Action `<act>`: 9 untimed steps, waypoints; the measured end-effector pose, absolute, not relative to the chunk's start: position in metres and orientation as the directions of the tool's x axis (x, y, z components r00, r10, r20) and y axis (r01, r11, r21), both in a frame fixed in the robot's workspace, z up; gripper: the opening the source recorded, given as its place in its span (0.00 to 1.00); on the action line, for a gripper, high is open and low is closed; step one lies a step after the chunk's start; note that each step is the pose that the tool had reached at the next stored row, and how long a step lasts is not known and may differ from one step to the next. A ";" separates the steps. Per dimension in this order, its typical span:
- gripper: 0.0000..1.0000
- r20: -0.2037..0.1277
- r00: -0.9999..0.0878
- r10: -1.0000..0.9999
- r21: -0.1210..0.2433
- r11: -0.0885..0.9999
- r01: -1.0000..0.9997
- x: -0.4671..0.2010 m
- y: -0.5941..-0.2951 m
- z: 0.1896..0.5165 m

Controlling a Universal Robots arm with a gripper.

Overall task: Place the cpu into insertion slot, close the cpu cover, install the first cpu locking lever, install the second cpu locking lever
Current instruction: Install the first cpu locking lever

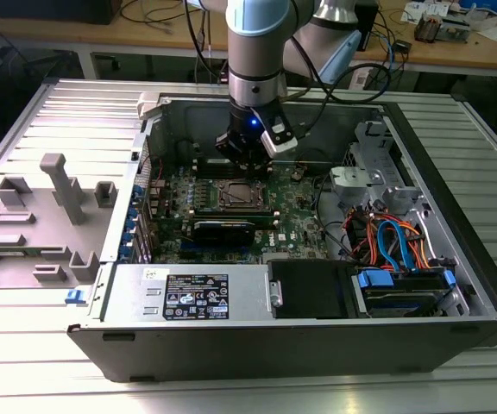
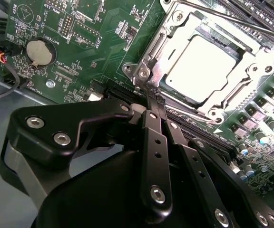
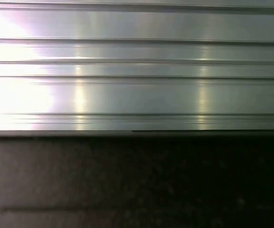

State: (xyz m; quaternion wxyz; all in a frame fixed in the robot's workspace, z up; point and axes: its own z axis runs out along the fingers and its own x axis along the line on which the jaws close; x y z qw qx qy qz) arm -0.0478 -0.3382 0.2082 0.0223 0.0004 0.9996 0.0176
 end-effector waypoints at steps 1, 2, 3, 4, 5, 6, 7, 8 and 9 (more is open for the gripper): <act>0.11 -0.044 -0.999 0.001 0.035 0.999 0.000 -0.048 -0.338 0.208; 0.11 -0.044 -0.999 0.001 0.034 0.999 0.000 -0.047 -0.338 0.208; 0.11 -0.044 -0.999 0.001 0.033 0.999 0.000 -0.047 -0.338 0.207; 0.11 -0.044 -0.999 0.001 0.033 0.999 0.000 -0.046 -0.338 0.207; 0.11 -0.044 -0.999 0.002 0.033 0.999 0.000 -0.046 -0.338 0.206; 0.11 -0.044 -0.999 0.001 0.033 0.999 0.000 -0.046 -0.339 0.206; 0.11 -0.044 -0.999 0.001 0.033 0.999 0.000 -0.046 -0.339 0.206; 0.11 -0.044 -0.999 0.001 0.033 0.999 0.000 -0.046 -0.339 0.206; 0.11 -0.044 -0.999 0.002 0.033 0.999 0.000 -0.046 -0.340 0.206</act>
